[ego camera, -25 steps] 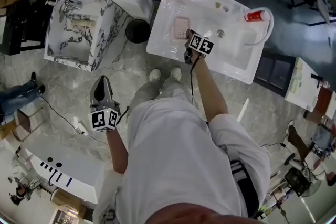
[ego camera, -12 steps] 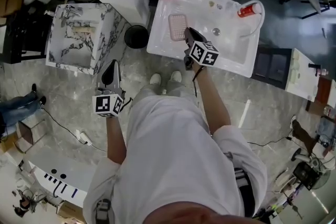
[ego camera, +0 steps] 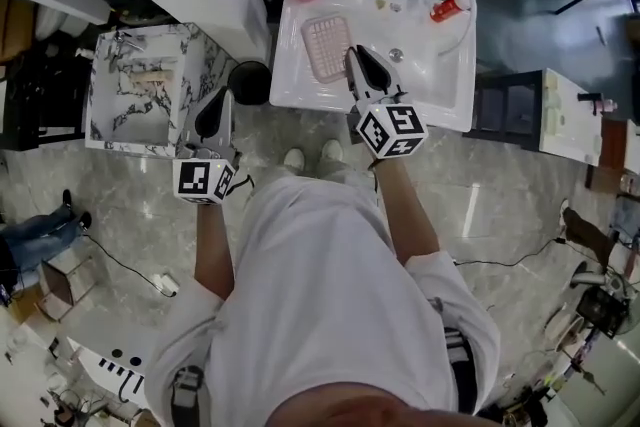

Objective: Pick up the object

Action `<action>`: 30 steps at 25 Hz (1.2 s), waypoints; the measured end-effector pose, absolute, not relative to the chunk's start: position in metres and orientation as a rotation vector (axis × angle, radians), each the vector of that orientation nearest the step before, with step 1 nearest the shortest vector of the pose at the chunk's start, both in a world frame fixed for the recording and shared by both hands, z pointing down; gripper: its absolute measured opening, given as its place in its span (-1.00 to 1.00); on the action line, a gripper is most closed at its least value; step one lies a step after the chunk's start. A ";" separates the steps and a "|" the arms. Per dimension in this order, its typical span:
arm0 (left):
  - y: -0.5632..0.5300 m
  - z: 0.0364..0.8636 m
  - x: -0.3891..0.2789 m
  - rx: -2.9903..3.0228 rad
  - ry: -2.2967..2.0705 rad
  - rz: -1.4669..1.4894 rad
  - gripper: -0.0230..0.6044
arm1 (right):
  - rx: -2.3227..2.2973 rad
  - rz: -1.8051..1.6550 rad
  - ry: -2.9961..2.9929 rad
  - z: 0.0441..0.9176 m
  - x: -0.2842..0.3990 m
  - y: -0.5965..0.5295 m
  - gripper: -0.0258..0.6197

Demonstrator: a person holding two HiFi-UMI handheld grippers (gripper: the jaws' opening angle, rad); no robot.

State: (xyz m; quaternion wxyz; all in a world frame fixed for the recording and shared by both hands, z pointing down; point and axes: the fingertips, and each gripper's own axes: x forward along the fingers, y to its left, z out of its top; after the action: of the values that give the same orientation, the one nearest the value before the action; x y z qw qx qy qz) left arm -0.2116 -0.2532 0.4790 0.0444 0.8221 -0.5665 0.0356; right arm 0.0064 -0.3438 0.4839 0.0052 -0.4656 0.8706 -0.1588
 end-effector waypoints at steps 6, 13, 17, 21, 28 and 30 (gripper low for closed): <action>-0.269 0.435 -0.184 2.651 -1.684 0.034 -0.94 | -1.479 -0.118 2.690 0.409 0.019 -0.316 -0.77; -0.277 0.388 -0.150 2.769 -1.658 0.002 -0.94 | -1.546 0.185 2.645 0.361 0.037 -0.299 -0.77; -0.282 0.375 -0.137 2.786 -1.650 0.002 -0.94 | -1.581 0.259 2.628 0.355 0.046 -0.293 -0.78; -0.284 0.369 -0.125 2.794 -1.635 -0.018 -0.94 | -1.584 0.269 2.609 0.351 0.056 -0.287 -0.78; -0.285 0.367 -0.098 2.824 -1.594 -0.013 -0.94 | -1.594 0.274 2.588 0.344 0.078 -0.284 -0.78; -0.285 0.367 -0.093 2.825 -1.588 -0.011 -0.94 | -1.594 0.264 2.589 0.347 0.082 -0.285 -0.78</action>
State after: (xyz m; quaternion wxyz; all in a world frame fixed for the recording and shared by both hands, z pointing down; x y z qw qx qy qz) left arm -0.0934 -0.2850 0.3672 -0.0496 0.8706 -0.4895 -0.0033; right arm 0.0815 -0.2850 0.3466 0.0446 -0.5218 0.8475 0.0864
